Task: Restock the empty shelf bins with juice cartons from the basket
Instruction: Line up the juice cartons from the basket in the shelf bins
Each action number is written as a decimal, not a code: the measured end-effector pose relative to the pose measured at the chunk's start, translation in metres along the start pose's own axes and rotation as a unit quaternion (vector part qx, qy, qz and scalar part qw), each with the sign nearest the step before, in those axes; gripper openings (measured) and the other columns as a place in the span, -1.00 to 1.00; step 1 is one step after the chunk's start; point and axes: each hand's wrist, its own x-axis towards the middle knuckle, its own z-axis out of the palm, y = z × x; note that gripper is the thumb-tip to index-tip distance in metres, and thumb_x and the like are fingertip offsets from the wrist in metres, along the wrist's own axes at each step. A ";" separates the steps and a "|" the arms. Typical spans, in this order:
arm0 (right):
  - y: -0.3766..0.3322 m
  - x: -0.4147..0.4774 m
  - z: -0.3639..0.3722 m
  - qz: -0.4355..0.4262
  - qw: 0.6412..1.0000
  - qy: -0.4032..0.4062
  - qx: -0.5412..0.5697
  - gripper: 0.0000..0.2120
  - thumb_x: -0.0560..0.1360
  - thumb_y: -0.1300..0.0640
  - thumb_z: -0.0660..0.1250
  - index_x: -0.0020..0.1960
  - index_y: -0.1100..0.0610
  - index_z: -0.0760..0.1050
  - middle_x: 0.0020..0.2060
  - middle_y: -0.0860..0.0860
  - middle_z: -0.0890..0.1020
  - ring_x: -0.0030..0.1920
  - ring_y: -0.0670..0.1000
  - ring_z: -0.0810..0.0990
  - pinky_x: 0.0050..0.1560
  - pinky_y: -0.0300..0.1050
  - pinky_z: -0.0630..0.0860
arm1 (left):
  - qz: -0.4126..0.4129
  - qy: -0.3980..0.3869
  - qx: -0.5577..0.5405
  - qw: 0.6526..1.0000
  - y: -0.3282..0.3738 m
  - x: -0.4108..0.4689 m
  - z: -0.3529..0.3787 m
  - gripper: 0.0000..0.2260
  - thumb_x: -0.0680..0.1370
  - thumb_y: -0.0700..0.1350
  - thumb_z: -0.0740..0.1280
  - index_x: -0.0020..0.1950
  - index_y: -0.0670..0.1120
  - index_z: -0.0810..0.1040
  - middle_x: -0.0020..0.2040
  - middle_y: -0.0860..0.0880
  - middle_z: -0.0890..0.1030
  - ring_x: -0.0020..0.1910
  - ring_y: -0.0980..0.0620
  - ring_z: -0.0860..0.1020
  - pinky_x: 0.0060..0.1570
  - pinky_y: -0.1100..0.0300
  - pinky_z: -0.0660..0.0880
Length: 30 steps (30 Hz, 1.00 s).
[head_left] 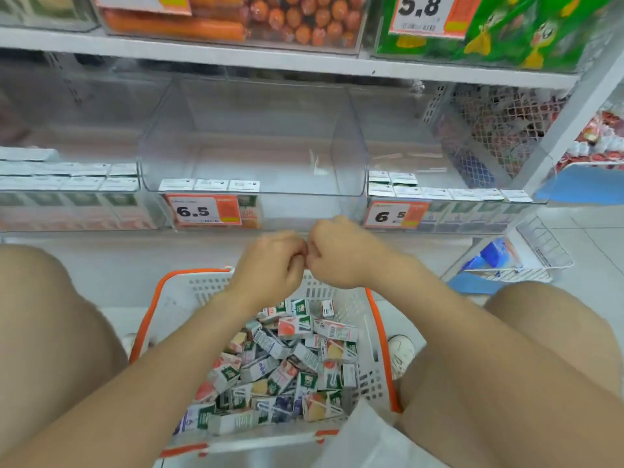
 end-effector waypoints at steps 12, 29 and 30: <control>0.001 -0.005 0.164 -0.068 0.926 -0.356 -0.100 -0.60 0.56 0.41 0.22 -0.33 0.06 0.23 -0.36 0.08 0.39 -0.31 0.10 0.39 -0.25 -0.01 0.41 | -0.222 -0.496 0.070 0.837 -0.102 -0.115 0.078 -0.74 0.64 -0.24 0.26 0.24 -0.01 0.63 0.32 -0.03 0.57 0.20 -0.07 0.59 0.21 -0.01 0.57; 0.028 -0.025 0.307 -0.185 0.875 -0.414 -0.171 -0.37 0.51 0.31 0.42 0.53 0.12 0.34 0.33 0.10 0.50 0.24 0.18 0.53 0.22 0.16 0.58 | -0.205 -0.518 0.261 0.788 -0.133 -0.166 0.126 -0.42 0.50 -0.29 0.42 0.50 -0.11 0.34 0.42 -0.19 0.47 0.45 -0.26 0.38 0.40 -0.30 0.37; 0.028 -0.025 0.307 -0.187 0.876 -0.411 -0.171 -0.40 0.51 0.30 0.41 0.52 0.13 0.36 0.31 0.10 0.49 0.23 0.18 0.52 0.21 0.15 0.57 | -0.205 -0.518 0.257 0.790 -0.133 -0.166 0.127 -0.43 0.53 -0.22 0.43 0.51 -0.11 0.32 0.42 -0.18 0.47 0.44 -0.25 0.40 0.39 -0.29 0.37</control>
